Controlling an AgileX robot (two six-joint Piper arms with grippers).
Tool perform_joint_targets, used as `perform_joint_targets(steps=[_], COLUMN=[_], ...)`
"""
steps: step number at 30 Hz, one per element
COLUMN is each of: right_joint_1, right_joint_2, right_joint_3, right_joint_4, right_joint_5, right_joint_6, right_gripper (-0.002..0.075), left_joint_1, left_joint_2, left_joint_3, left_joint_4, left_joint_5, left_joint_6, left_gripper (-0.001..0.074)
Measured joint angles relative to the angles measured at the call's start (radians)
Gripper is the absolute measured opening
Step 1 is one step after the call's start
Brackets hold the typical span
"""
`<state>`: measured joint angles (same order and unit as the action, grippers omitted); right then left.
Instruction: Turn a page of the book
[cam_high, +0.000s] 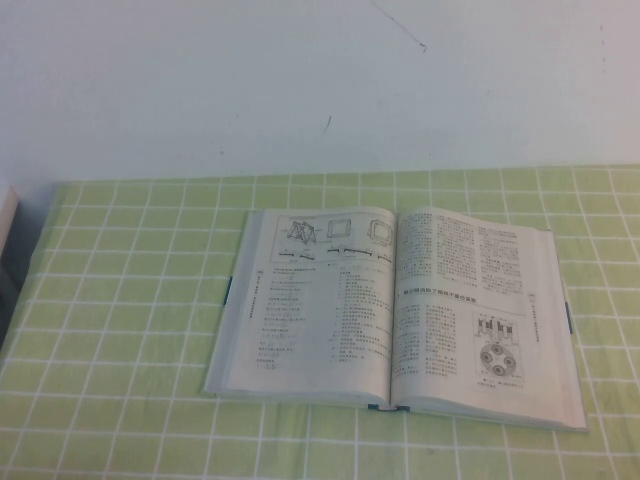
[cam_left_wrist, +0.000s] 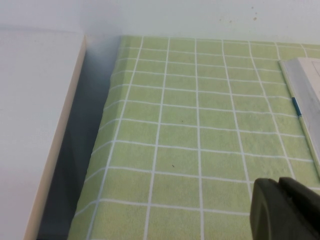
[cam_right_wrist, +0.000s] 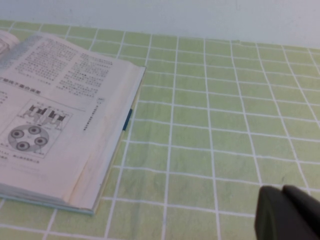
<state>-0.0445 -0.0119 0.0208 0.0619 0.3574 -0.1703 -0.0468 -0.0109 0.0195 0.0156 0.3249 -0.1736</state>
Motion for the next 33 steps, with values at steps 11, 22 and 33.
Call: perform_joint_targets(steps=[11, 22, 33], right_joint_1=[0.000, 0.000, 0.000], right_joint_2=[0.000, 0.000, 0.000], right_joint_3=[0.008, 0.008, 0.008], right_joint_4=[0.023, 0.030, 0.062], right_joint_5=[-0.217, -0.476, -0.574], right_joint_6=[-0.018, -0.071, 0.017], right_gripper=[-0.0003, -0.0003, -0.0003], left_joint_1=[0.000, 0.000, 0.000], left_joint_2=[0.000, 0.000, -0.001], left_joint_3=[0.004, 0.004, 0.004], left_joint_4=[0.026, 0.245, 0.249], left_joint_5=[-0.160, -0.359, -0.442], left_joint_6=[0.000, 0.017, -0.228], left_gripper=[-0.0002, -0.0002, -0.0002])
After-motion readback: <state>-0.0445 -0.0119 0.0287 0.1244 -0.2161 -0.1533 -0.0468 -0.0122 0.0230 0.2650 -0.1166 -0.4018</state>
